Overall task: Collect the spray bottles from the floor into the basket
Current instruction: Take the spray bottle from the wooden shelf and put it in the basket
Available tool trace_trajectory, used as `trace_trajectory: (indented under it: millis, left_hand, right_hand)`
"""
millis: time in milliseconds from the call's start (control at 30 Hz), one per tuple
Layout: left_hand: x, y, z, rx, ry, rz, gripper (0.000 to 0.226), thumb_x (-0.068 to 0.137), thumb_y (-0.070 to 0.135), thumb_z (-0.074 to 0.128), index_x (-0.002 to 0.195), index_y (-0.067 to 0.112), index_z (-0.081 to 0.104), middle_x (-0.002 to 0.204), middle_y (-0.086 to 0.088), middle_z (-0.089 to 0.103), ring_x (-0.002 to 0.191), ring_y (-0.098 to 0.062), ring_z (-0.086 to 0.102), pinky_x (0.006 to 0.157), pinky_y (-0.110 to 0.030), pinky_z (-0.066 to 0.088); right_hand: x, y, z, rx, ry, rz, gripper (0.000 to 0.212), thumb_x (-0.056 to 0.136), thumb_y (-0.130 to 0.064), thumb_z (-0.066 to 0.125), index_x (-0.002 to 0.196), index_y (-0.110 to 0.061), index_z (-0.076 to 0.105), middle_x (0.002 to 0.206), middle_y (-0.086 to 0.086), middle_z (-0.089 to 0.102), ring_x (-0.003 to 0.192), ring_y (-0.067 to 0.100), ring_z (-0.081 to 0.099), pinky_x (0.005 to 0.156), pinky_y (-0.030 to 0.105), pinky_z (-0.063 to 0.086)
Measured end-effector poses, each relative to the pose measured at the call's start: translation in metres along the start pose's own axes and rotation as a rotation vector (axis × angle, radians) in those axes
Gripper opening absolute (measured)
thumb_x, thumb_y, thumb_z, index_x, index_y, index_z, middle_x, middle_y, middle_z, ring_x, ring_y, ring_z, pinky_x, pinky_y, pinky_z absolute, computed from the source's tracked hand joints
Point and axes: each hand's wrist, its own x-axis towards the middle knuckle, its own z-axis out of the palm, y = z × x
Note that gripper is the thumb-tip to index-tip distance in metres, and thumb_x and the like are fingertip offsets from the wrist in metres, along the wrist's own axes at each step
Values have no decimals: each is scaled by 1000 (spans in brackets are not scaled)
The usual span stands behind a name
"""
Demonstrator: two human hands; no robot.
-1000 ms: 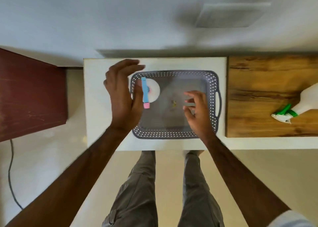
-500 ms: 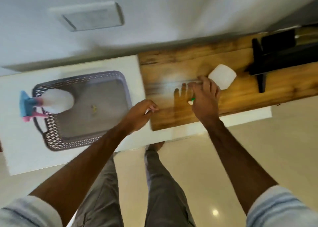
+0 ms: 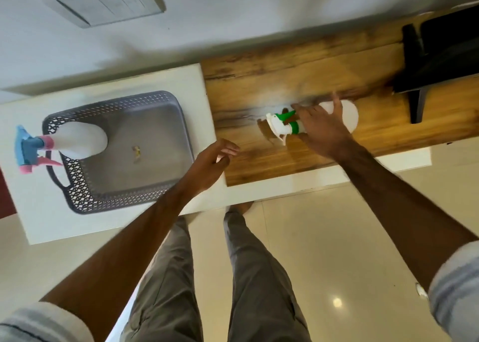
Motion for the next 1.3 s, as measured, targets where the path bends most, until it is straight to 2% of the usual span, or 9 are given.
trace_trajectory:
  millis: [100,233,367,500,633,767,900,1067,1300]
  left_hand:
    - [-21,-7,-17,-196,16,-60,46,92,8,66,132,24,47,129,16,55,121,-6,56,92,-22,54]
    - [-59,-10,-44,-482,-140,-115,87,75,13,85,144,36,37,146,15,48,134,-6,48,102,-30,50]
    - [-96,-25,-83,-666,-254,-116,67,74,20,80,131,43,53,133,9,61,125,-18,58,96,-34,55]
    - [-124,-52,-116,-429,27,-131,71,64,42,86,124,48,49,129,13,61,117,-11,61,96,-34,57]
    - [-145,-78,-129,65,411,-9,92,66,52,84,135,48,24,137,15,37,118,5,35,99,-11,36]
    - [-175,-121,-153,297,518,100,59,89,40,64,142,29,40,148,3,43,135,-12,40,111,-33,39]
    - [-190,-163,-190,176,817,-94,43,92,14,61,133,18,51,140,-6,50,130,-15,43,110,-47,43]
    - [-164,-186,-234,-211,674,-363,67,96,17,62,153,16,27,158,-7,31,141,-26,39,115,-41,40]
    - [-149,-190,-253,-272,552,-339,47,97,19,57,141,18,40,138,-4,50,122,-23,55,103,-46,50]
  right_hand:
    - [-7,-54,-23,719,-83,20,66,90,-26,65,147,-21,34,132,0,61,123,19,54,109,46,34]
    - [-15,-148,-58,1571,-153,111,39,80,-25,70,117,-15,63,83,-8,69,78,11,66,79,32,52]
    - [2,-232,-71,1963,-282,2,28,86,-4,60,114,-9,63,63,1,60,63,18,57,72,31,53]
    - [27,-296,-69,1665,-260,98,24,93,-15,63,116,-18,59,97,0,69,83,13,66,84,35,54]
    - [38,-332,-66,1214,-241,-1,34,91,-38,66,121,-37,49,114,-10,64,102,6,62,87,23,48]
    - [49,-349,-59,1013,-99,-107,30,90,-24,68,116,-29,54,117,-13,58,104,1,55,77,-5,37]
    - [82,-361,-47,889,-49,-251,34,86,-4,70,116,-14,58,130,2,54,119,9,49,90,-1,34]
    - [128,-377,-39,868,-116,-297,35,85,3,67,111,-20,59,130,0,57,124,15,51,99,18,41]
    - [148,-382,-42,825,-255,-259,41,82,9,63,119,-10,60,137,6,58,130,20,52,109,38,43]
